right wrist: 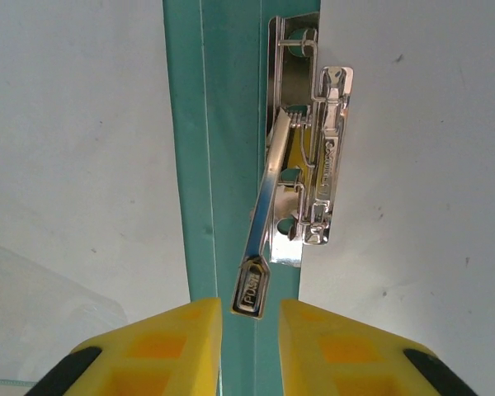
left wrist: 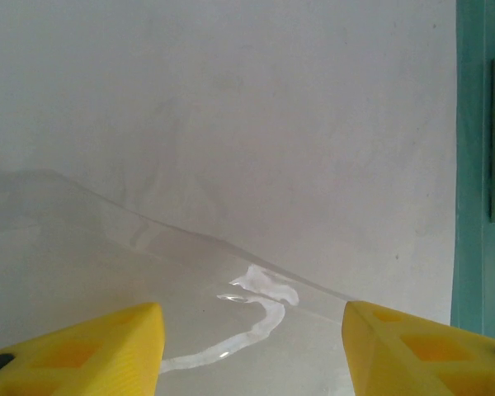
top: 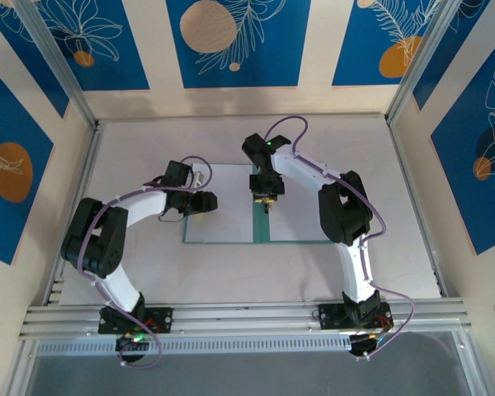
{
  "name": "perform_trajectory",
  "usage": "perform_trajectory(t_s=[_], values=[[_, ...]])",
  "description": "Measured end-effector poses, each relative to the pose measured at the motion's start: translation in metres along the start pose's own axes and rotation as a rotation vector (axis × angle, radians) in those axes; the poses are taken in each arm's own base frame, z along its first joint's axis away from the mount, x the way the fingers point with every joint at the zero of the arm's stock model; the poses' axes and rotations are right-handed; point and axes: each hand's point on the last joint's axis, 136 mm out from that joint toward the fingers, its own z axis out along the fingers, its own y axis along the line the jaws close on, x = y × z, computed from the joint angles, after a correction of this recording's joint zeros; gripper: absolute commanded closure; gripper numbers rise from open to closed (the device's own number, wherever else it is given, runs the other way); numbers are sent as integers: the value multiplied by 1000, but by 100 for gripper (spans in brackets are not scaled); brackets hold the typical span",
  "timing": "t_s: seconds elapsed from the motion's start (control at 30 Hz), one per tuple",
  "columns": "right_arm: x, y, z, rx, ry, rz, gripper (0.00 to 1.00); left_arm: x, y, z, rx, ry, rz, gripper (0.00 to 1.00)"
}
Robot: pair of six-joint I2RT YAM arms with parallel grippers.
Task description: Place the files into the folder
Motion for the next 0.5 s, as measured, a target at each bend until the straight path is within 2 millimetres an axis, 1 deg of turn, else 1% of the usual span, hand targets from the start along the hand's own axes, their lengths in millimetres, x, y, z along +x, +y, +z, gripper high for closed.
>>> perform_trajectory(t_s=[0.3, 0.5], values=[[-1, -1, -2, 3, -1, 4, 76, 2, 1, 3, 4, 9, -3, 41], [-1, -3, -1, 10, 2, 6, 80, 2, 1, 3, 4, 10, -3, 41]])
